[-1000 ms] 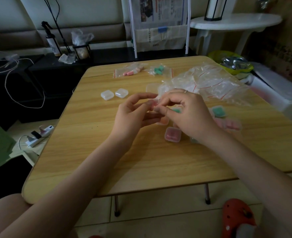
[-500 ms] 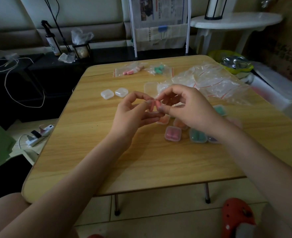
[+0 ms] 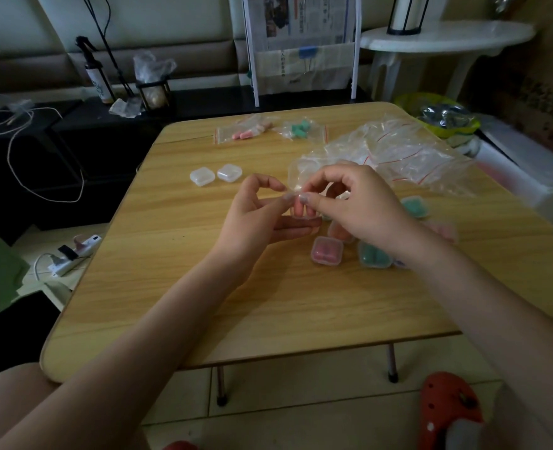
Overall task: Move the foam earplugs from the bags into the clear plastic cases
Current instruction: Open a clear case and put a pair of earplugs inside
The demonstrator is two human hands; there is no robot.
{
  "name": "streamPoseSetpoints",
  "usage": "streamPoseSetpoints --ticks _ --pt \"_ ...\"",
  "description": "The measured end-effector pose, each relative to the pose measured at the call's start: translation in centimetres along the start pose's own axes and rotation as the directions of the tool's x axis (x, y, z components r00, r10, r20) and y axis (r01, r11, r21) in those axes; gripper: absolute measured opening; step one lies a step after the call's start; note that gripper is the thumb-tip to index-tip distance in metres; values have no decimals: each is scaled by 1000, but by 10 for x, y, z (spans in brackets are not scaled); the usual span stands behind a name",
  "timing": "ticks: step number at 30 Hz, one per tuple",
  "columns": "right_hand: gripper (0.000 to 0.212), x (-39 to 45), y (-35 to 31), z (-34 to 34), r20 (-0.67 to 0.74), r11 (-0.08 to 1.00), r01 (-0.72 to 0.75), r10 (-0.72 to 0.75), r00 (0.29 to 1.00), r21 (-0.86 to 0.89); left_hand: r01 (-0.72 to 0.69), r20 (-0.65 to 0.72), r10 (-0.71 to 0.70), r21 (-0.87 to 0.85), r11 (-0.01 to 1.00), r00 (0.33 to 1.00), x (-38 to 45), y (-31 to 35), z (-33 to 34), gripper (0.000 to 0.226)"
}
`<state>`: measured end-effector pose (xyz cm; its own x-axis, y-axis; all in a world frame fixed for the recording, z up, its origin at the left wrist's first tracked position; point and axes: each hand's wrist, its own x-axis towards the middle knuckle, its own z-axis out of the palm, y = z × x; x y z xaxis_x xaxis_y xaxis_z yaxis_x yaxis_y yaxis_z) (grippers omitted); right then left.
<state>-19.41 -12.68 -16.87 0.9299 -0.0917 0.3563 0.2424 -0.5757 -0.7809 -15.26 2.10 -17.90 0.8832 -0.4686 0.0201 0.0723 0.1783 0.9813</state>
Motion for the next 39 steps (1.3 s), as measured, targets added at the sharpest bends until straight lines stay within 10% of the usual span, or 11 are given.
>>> streamPoseSetpoints --ticks 23,33,39 --pt "12 2 10 4 15 980 28 -32 999 195 88 -43 -98 -209 974 994 6 5 -8 22" --pt "16 9 21 -1 -213 986 -17 53 976 169 59 -151 -53 33 998 987 10 8 -20 30" --pt "20 11 27 -2 -222 999 -25 29 975 22 105 -215 1 481 871 977 13 7 -23 18"
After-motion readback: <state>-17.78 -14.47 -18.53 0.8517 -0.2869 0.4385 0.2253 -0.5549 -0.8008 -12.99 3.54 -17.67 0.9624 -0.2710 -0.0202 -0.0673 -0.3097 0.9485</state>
